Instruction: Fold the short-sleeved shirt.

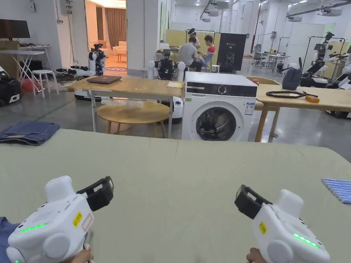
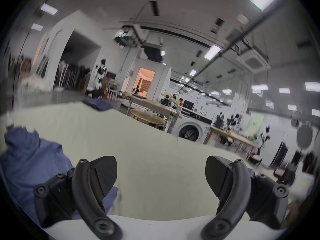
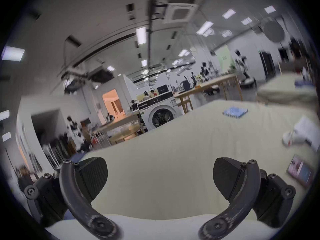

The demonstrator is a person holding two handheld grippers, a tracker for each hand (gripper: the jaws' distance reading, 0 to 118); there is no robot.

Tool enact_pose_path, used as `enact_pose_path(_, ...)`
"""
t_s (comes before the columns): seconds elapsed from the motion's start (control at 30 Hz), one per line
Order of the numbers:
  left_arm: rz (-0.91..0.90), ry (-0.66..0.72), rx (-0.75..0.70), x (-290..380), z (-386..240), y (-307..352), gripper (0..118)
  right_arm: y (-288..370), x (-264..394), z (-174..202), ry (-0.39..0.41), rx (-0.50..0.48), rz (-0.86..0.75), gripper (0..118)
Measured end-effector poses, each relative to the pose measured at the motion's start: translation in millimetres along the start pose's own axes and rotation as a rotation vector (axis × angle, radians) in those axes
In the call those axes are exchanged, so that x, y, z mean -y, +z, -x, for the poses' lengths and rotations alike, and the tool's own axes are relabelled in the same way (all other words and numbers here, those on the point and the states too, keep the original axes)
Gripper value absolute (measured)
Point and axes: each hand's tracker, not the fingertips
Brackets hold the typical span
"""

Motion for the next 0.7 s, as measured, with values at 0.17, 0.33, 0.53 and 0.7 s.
enact_pose_path(0.17, -0.039, -0.6, -0.118, 2.6, -20.2, -8.1, 105, 2.7, -9.8, 24.5, 0.397, 0.022, -0.064, 118)
enact_pose_path(0.33, -0.075, -1.474, -0.22, 26.0, -44.3, -11.0, 104, 4.5, 37.6, 54.8, 1.61, 0.05, -0.27, 118)
enact_pose_path(0.53, -0.094, -1.739, -0.216, 38.7, -37.6, -17.4, 104, 17.3, 46.4, 53.4, 1.949, 0.079, -0.356, 118)
enact_pose_path(0.7, -0.027, -1.198, -0.141, 26.7, -40.2, -14.9, 104, 12.2, 33.0, 58.4, 1.424, 0.048, -0.193, 118)
